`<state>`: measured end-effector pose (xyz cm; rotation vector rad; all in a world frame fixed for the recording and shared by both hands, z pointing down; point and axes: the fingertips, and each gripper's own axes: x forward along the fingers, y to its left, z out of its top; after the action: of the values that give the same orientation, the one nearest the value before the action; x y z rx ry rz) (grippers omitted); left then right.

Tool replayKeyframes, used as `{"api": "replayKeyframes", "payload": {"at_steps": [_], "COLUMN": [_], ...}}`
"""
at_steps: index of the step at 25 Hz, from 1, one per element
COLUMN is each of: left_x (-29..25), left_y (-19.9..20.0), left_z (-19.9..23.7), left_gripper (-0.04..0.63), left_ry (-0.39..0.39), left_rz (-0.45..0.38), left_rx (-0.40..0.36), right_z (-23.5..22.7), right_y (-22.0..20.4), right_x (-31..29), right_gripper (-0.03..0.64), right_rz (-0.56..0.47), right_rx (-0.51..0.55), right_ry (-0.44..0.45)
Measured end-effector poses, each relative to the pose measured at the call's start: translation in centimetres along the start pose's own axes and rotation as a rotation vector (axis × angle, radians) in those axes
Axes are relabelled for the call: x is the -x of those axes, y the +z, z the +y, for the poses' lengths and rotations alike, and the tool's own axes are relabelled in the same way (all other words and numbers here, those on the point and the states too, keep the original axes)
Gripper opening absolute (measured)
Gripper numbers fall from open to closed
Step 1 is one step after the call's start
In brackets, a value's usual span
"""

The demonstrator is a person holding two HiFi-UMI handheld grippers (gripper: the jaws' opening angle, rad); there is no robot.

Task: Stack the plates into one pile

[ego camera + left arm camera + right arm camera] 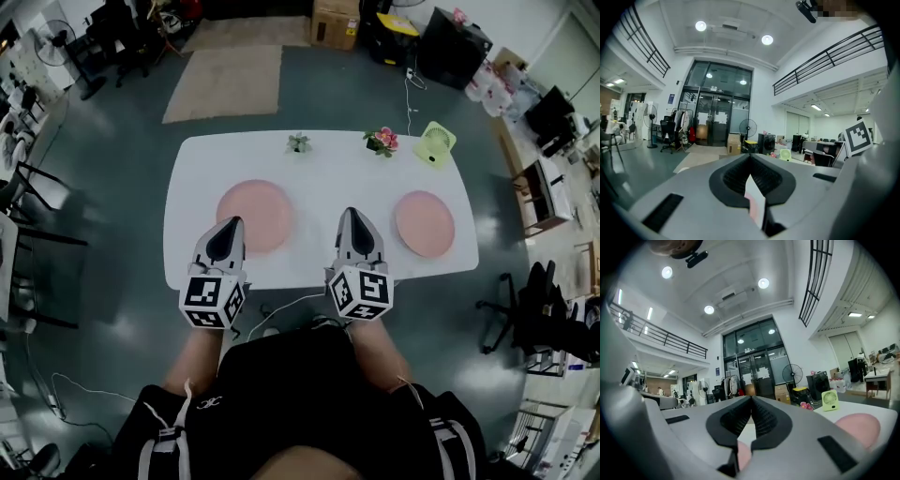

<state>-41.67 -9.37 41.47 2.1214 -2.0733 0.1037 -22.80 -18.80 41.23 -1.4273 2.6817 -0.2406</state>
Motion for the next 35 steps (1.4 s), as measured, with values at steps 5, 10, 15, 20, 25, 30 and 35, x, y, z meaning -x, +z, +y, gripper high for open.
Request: {"api": "replayKeyframes", "payload": {"at_steps": [5, 10, 15, 20, 25, 30, 35], "left_x": [3.1, 4.2, 5.0, 5.3, 5.2, 5.8, 6.3], "left_y": [0.9, 0.2, 0.1, -0.1, -1.1, -1.7, -2.8], "left_z": [4.2, 6.8, 8.5, 9.3, 10.0, 10.8, 11.4], "left_gripper": [0.012, 0.012, 0.012, 0.012, 0.012, 0.012, 0.012], "left_ry": [0.014, 0.041, 0.066, 0.093, 0.125, 0.159, 0.190], "left_rz": [-0.033, -0.041, -0.036, -0.034, -0.015, -0.001, 0.028], "left_rx": [0.002, 0.011, 0.041, 0.046, 0.056, 0.058, 0.069], "right_z": [5.7, 8.7, 10.7, 10.3, 8.1, 7.0, 6.3], "right_y": [0.4, -0.7, -1.7, -4.7, -12.9, -22.4, -28.6], "right_x": [-0.8, -2.1, -3.4, -5.1, -7.4, -7.3, -6.6], "right_gripper": [0.015, 0.015, 0.155, 0.156, 0.156, 0.163, 0.173], "right_rz": [-0.016, -0.012, 0.008, 0.103, 0.313, 0.566, 0.769], "right_rx": [0.031, 0.048, 0.016, 0.008, -0.012, -0.147, -0.312], "right_ry": [0.028, 0.063, 0.128, 0.134, 0.100, 0.081, 0.040]}}
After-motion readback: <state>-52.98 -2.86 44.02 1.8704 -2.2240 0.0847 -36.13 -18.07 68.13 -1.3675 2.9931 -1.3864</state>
